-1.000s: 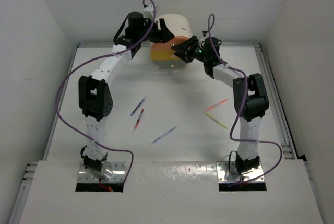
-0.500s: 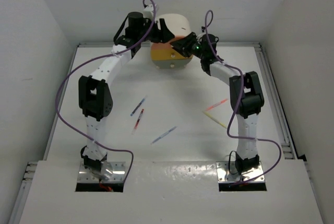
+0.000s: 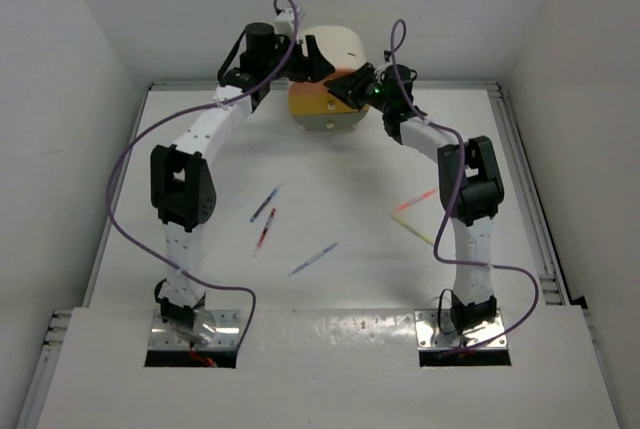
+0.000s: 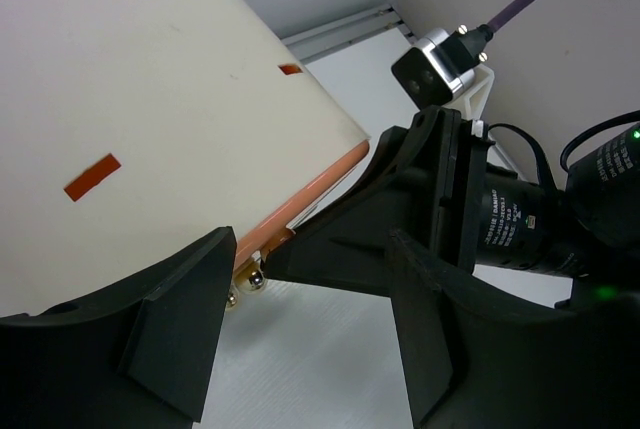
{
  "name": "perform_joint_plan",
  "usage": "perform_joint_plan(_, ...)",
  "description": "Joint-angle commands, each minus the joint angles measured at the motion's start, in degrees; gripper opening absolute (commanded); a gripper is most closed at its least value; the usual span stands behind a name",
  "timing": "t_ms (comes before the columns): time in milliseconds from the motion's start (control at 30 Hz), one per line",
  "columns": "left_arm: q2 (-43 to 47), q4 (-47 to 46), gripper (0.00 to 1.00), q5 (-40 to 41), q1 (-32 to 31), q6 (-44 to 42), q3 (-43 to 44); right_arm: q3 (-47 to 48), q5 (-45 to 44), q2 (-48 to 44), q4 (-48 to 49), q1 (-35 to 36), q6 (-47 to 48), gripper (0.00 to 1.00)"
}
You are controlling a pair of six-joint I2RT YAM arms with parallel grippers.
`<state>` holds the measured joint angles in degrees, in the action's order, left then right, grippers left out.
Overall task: Sort the stationery into containers
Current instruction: Open the drawer
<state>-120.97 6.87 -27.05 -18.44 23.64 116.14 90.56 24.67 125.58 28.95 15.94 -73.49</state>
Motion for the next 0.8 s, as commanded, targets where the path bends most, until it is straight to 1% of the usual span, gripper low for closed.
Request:
perform_joint_plan(0,0.1,0.2,0.68,-0.6,-0.5,0.6,0.0,0.1,0.2,-3.5,3.5,0.1,0.6,0.0)
perform_joint_plan(533,-0.1,0.4,0.68,0.6,-0.6,0.8,0.8,-18.0,3.7,-16.0,6.1,1.5,-0.1,0.0)
perform_joint_plan(767,-0.3,0.2,0.68,0.6,-0.7,1.1,1.5,-23.1,4.1,-19.6,6.2,2.1,-0.4,0.0)
